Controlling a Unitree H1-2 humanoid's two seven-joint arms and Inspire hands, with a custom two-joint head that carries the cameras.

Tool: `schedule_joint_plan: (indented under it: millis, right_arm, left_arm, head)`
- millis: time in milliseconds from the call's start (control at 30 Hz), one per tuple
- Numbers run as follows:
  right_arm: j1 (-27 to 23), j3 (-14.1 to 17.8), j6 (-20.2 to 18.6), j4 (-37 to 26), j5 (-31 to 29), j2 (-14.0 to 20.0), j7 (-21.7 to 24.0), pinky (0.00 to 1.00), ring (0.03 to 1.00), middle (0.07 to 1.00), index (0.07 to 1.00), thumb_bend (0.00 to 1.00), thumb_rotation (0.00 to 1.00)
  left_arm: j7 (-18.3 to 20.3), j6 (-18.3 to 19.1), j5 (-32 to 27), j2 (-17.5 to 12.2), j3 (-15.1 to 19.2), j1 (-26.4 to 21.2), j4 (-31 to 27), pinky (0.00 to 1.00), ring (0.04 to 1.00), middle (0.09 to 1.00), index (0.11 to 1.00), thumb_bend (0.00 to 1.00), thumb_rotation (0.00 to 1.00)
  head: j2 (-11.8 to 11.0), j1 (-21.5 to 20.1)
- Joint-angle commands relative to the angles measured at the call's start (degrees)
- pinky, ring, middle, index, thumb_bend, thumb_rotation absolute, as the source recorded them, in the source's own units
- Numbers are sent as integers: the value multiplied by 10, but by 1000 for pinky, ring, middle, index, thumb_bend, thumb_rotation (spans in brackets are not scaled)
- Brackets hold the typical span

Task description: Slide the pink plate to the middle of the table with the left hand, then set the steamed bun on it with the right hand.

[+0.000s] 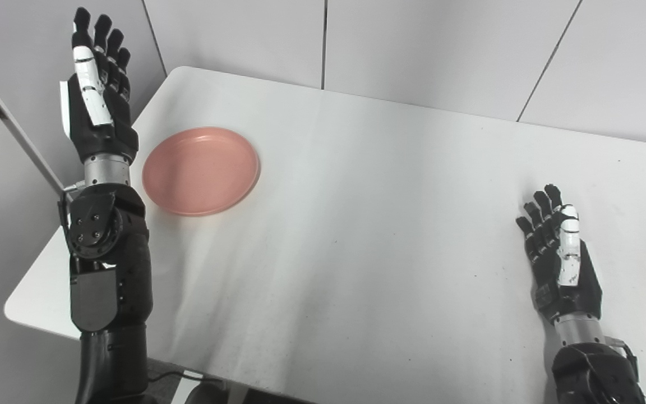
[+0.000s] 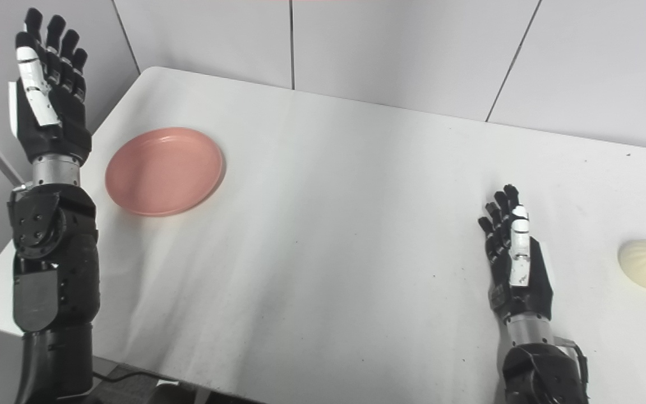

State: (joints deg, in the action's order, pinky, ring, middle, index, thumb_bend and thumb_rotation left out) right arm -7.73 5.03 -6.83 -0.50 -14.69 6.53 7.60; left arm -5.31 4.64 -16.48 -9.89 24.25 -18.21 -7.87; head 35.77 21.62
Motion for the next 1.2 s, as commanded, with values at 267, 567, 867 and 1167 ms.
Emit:
schedule_joint_plan:
  millis: [267,567,867,1167]
  right_arm:
    - [5,4,-10,-2,-5,0,1,1000,1000,1000,1000,161,1000]
    - [2,6,-6,8,-5,0,1,1000,1000,1000,1000,154,1000]
    - [4,4,-11,-1,-3,0,1,1000,1000,1000,1000,163,1000]
    - [4,6,-9,0,-6,0,1,1000,1000,1000,1000,168,1000]
  left_arm:
    - [21,-33,-40,-42,18,-5,60,973,963,971,985,515,1000]
    - [31,-72,-54,-58,27,-9,134,989,968,969,980,551,995]
    - [33,-77,-71,-71,40,-12,180,988,978,976,990,550,1000]
    - [21,-68,-75,-69,46,-14,196,975,959,965,977,509,1000]
  head:
    - [-7,6]
    - [-9,6]
    - [-8,8]
    - [-6,9]
